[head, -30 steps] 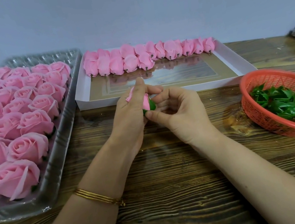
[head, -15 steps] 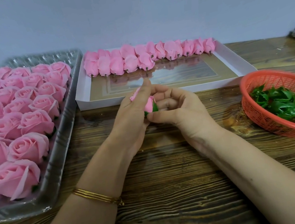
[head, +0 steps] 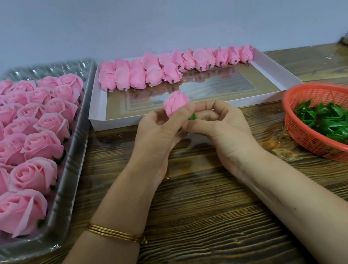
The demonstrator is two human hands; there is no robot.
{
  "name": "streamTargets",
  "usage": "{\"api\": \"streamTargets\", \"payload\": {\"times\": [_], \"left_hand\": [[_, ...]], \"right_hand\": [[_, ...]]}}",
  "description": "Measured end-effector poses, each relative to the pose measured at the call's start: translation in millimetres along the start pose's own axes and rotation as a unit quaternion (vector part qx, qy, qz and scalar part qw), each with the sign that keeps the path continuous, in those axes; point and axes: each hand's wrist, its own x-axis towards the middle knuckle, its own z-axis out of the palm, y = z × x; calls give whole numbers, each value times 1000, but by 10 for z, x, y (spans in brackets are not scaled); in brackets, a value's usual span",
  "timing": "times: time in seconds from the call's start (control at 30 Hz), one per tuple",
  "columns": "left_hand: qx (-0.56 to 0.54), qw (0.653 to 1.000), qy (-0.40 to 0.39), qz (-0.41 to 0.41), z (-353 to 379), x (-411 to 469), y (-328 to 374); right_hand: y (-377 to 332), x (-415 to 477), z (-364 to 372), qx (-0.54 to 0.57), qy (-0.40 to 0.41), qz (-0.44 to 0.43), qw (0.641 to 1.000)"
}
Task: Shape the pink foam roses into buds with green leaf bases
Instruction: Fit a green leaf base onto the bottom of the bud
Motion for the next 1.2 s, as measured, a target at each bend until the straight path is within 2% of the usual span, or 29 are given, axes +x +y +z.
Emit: {"api": "streamTargets", "payload": {"times": [0.13, 0.23, 0.53, 0.8, 0.97, 1.07, 1.13, 1.2], "left_hand": [[27, 998, -61, 1, 40, -15, -71], [12, 997, -76, 12, 43, -19, -78], [27, 999, -34, 13, 35, -21, -64], [88, 995, -48, 27, 26, -44, -38], [131, 989, -33, 63, 26, -45, -60], [155, 983, 6, 94, 32, -28, -68], [181, 976, 37, 112, 31, -6, -79], [209, 969, 36, 124, 28, -2, -85]], "right_hand": [[38, 4, 11, -11, 10, -22, 1000], [76, 17, 17, -27, 6, -26, 999], [21, 14, -33, -36, -102, 4, 994], [-28, 58, -151, -60, -182, 13, 981], [-49, 68, -188, -61, -164, 25, 984], [-89, 96, -215, -59, -118, 50, 990], [-114, 125, -229, -55, -75, 36, 995], [-137, 143, -229, -57, -51, 2, 997]]}}
